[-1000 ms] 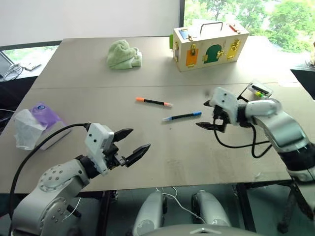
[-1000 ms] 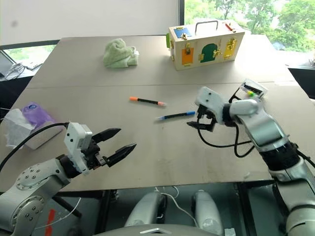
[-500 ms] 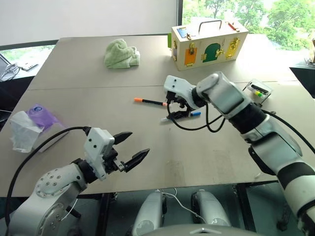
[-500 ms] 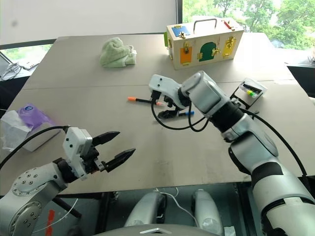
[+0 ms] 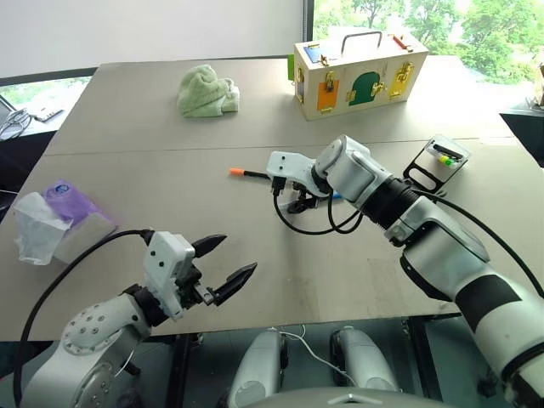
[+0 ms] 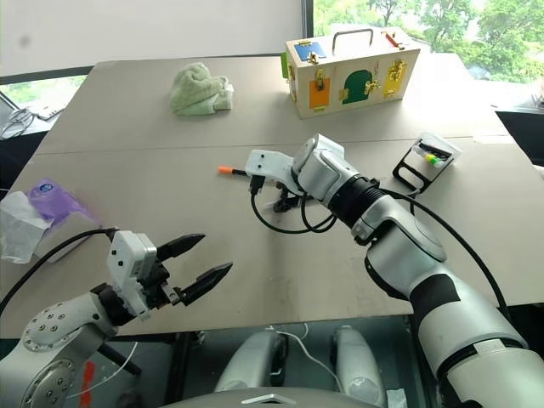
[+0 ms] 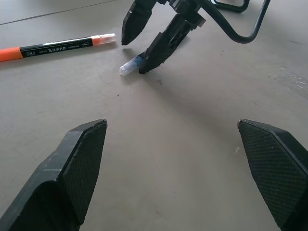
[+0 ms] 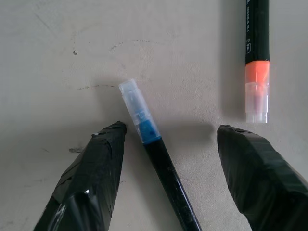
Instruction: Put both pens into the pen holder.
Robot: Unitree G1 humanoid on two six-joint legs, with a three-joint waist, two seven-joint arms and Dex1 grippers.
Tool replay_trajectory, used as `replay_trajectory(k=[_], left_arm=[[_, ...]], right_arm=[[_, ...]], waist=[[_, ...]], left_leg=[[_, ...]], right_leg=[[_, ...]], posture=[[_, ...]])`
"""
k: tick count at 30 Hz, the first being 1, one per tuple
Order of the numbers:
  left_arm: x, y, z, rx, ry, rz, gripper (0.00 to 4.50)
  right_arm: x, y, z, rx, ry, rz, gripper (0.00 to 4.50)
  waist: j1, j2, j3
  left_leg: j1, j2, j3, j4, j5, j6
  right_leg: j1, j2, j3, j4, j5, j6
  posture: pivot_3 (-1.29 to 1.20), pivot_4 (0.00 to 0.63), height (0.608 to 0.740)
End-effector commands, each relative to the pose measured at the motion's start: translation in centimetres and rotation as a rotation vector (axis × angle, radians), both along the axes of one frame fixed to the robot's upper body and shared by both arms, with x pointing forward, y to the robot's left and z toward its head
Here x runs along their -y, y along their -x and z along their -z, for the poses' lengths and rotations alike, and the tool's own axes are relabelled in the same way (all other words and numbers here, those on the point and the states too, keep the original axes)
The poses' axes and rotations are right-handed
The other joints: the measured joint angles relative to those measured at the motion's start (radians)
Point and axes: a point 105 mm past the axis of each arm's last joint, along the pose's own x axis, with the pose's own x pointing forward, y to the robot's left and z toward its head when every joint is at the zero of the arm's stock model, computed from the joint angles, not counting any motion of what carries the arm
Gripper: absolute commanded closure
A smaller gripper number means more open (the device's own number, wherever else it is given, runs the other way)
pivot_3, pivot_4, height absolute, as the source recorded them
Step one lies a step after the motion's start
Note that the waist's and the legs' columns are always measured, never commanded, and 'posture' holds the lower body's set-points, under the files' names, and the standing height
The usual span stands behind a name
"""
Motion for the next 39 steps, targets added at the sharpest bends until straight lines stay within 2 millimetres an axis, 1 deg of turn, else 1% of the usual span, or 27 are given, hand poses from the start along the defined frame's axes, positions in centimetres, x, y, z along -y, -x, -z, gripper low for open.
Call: replay_trajectory(k=[1, 2, 5, 7, 8, 10, 12, 13, 14, 15, 16, 18, 19, 20, 21, 22, 24, 25, 27, 28, 32, 35, 39], left_arm=[[0.8, 0.7, -1.3, 0.071, 0.013, 0.066, 0.00], [0.7, 0.6, -1.3, 0.073, 0.013, 0.065, 0.00], [0.6, 0.3, -1.2, 0.078, 0.010, 0.066, 0.00], [0.6, 0.2, -1.1, 0.077, 0.010, 0.068, 0.00], [0.7, 0.1, -1.1, 0.078, 0.011, 0.073, 0.00], [1.0, -0.4, -1.3, 0.091, 0.022, 0.073, 0.00], [1.2, -0.8, -1.5, 0.101, 0.050, 0.060, 0.00], [1.4, -0.9, -1.7, 0.104, 0.070, 0.060, 0.00], [1.6, -1.0, -1.8, 0.110, 0.084, 0.060, 0.00], [1.9, -1.2, -2.0, 0.127, 0.091, 0.058, 0.00], [2.2, -1.3, -2.2, 0.134, 0.106, 0.061, 0.00], [2.8, -1.5, -2.4, 0.137, 0.124, 0.071, 0.00], [3.0, -1.7, -2.6, 0.137, 0.139, 0.075, 0.00], [3.2, -1.9, -2.8, 0.144, 0.151, 0.073, 0.00], [3.4, -2.2, -3.0, 0.151, 0.164, 0.076, 0.00], [3.5, -2.3, -3.1, 0.151, 0.174, 0.081, 0.00], [3.8, -2.7, -3.3, 0.158, 0.177, 0.088, 0.00], [3.9, -2.9, -3.4, 0.165, 0.179, 0.091, 0.00], [4.0, -3.2, -3.5, 0.178, 0.178, 0.097, 0.00], [4.1, -3.3, -3.6, 0.185, 0.175, 0.102, 0.00], [4.3, -3.7, -3.8, 0.207, 0.169, 0.112, 0.00], [4.3, -3.7, -3.9, 0.217, 0.160, 0.123, 0.00], [4.3, -3.6, -4.3, 0.242, 0.155, 0.118, 0.00]], right_arm=[[0.9, -0.3, 0.9, -0.009, 0.081, -0.012, 2.88], [1.2, -0.3, 1.2, -0.017, 0.091, -0.011, 3.10], [2.2, -0.6, 1.6, -0.036, 0.103, 0.007, 4.46], [2.6, -0.8, 1.4, -0.031, 0.097, 0.016, 4.46], [3.1, -0.9, 0.8, -0.039, 0.057, 0.030, 4.46], [3.6, -0.9, -2.2, -0.037, -0.158, 0.049, 4.46], [4.5, -0.4, -5.3, -0.003, -0.340, 0.056, 4.46], [5.2, -0.4, -6.9, 0.015, -0.426, 0.089, 4.46], [6.0, -0.5, -8.5, 0.043, -0.526, 0.135, 4.46], [6.7, -0.4, -10.9, 0.089, -0.689, 0.143, 4.46], [7.9, -0.1, -13.3, 0.128, -0.865, 0.144, 4.46], [10.4, 0.7, -16.2, 0.161, -1.112, 0.160, 4.46], [11.7, 1.0, -17.0, 0.219, -1.163, 0.171, 4.46], [13.2, 1.0, -17.4, 0.314, -1.155, 0.210, 4.46], [14.8, 1.0, -18.0, 0.463, -1.128, 0.240, 4.46], [15.9, 1.2, -18.4, 0.597, -1.091, 0.249, 4.46], [17.6, 1.1, -18.2, 0.771, -0.999, 0.279, 4.46], [18.3, 1.0, -18.0, 0.834, -0.988, 0.288, 4.46], [19.7, 0.8, -17.6, 0.924, -0.986, 0.320, 4.46], [20.2, 0.7, -17.3, 0.965, -0.955, 0.324, 4.46], [21.0, 0.2, -15.3, 1.059, -0.841, 0.282, 4.46], [21.8, -0.2, -14.5, 1.055, -0.861, 0.309, 4.46], [23.4, -0.6, -12.9, 1.094, -0.796, 0.340, 4.46]], waist=[[-0.003, 0.000, -0.001], [-0.003, 0.000, -0.001], [-0.003, 0.000, -0.002], [0.000, 0.001, -0.002], [0.004, 0.001, -0.002], [0.017, 0.001, -0.002], [0.030, 0.001, -0.002], [0.030, 0.001, -0.001], [0.029, 0.002, -0.001], [0.020, 0.002, -0.001], [0.014, 0.002, -0.001], [0.008, 0.002, -0.001], [0.008, 0.002, -0.001], [0.008, 0.002, -0.001], [0.011, 0.002, -0.001], [0.012, 0.002, -0.001], [0.010, 0.002, -0.001], [0.007, 0.002, -0.001], [0.000, 0.002, -0.001], [-0.005, 0.002, -0.001], [-0.009, 0.002, -0.001], [-0.011, 0.002, -0.001], [-0.010, 0.002, -0.001]], left_leg=[[0.001, 0.000, 0.000, 0.000, 0.000, 0.000], [0.001, 0.000, 0.000, 0.000, 0.000, 0.000], [0.002, 0.000, -0.001, 0.001, 0.000, 0.001], [0.003, 0.000, -0.003, 0.001, 0.000, 0.001], [0.003, 0.000, -0.003, 0.001, 0.000, 0.001], [0.002, 0.000, -0.006, 0.002, 0.000, 0.000], [-0.001, -0.003, -0.011, 0.004, 0.000, 0.000], [-0.001, -0.003, -0.010, 0.004, 0.001, 0.000], [-0.002, -0.003, -0.009, 0.004, 0.001, -0.001], [-0.002, -0.003, -0.009, 0.003, 0.002, -0.002], [-0.002, -0.002, -0.008, 0.002, 0.002, -0.002], [-0.001, 0.000, -0.009, 0.000, 0.000, 0.000], [-0.001, 0.000, -0.009, 0.000, 0.000, 0.000], [-0.001, 0.000, -0.009, 0.000, 0.000, 0.001], [-0.001, 0.000, -0.008, 0.000, 0.000, 0.001], [-0.001, 0.000, -0.008, 0.000, 0.000, 0.001], [0.000, 0.000, -0.007, 0.001, 0.000, 0.001], [0.001, -0.001, -0.005, 0.002, 0.000, 0.001], [0.003, 0.000, -0.001, 0.002, 0.000, 0.001], [0.004, 0.001, 0.000, 0.002, 0.000, 0.001], [0.007, 0.004, 0.003, 0.002, 0.000, 0.001], [0.008, 0.004, 0.005, 0.002, 0.000, 0.001], [0.010, 0.005, 0.005, 0.002, 0.000, 0.002]], right_leg=[[0.001, 0.000, 0.000, 0.000, 0.000, 0.000], [0.001, 0.000, 0.000, 0.000, 0.000, 0.000], [0.002, 0.000, -0.001, 0.001, 0.001, -0.001], [0.003, 0.001, -0.003, 0.001, 0.001, -0.002], [0.003, 0.001, -0.003, 0.001, 0.001, -0.002], [0.004, 0.001, -0.005, 0.000, 0.001, -0.002], [0.004, 0.001, -0.009, -0.001, 0.001, -0.001], [0.005, -0.001, -0.009, -0.001, 0.001, -0.001], [0.005, -0.001, -0.008, -0.002, 0.001, -0.001], [0.004, -0.002, -0.008, -0.001, 0.001, -0.001], [0.003, -0.001, -0.006, -0.001, 0.001, -0.001], [0.003, 0.000, -0.004, -0.001, 0.001, -0.002], [0.003, 0.001, -0.004, -0.001, 0.001, -0.002], [0.003, 0.001, -0.004, -0.001, 0.001, -0.002], [0.003, 0.001, -0.004, -0.001, 0.001, -0.002], [0.004, 0.001, -0.004, -0.001, 0.001, -0.002], [0.005, 0.001, -0.005, -0.001, 0.001, -0.001], [0.005, 0.001, -0.005, -0.001, 0.001, -0.001], [0.006, 0.002, -0.002, 0.000, 0.001, -0.001], [0.006, 0.003, 0.000, 0.001, 0.001, -0.001], [0.008, 0.010, 0.002, 0.002, 0.001, -0.001], [0.009, 0.010, 0.004, 0.001, 0.001, -0.001], [0.011, 0.010, 0.005, 0.001, 0.001, -0.001]], posture=[[0.00, 0.150, 0.740], [0.00, 0.150, 0.740], [0.00, 0.150, 0.740], [0.00, 0.150, 0.740], [0.00, 0.150, 0.740], [0.00, 0.150, 0.740], [0.00, 0.150, 0.740], [0.00, 0.150, 0.740], [0.00, 0.150, 0.740], [0.00, 0.150, 0.740], [0.00, 0.150, 0.740], [0.00, 0.150, 0.740], [0.00, 0.150, 0.740], [0.00, 0.150, 0.740], [0.00, 0.150, 0.740], [0.00, 0.150, 0.740], [0.00, 0.150, 0.740], [0.00, 0.150, 0.740], [0.00, 0.150, 0.740], [0.00, 0.150, 0.740], [0.00, 0.150, 0.740], [0.00, 0.150, 0.740], [0.00, 0.150, 0.740]])
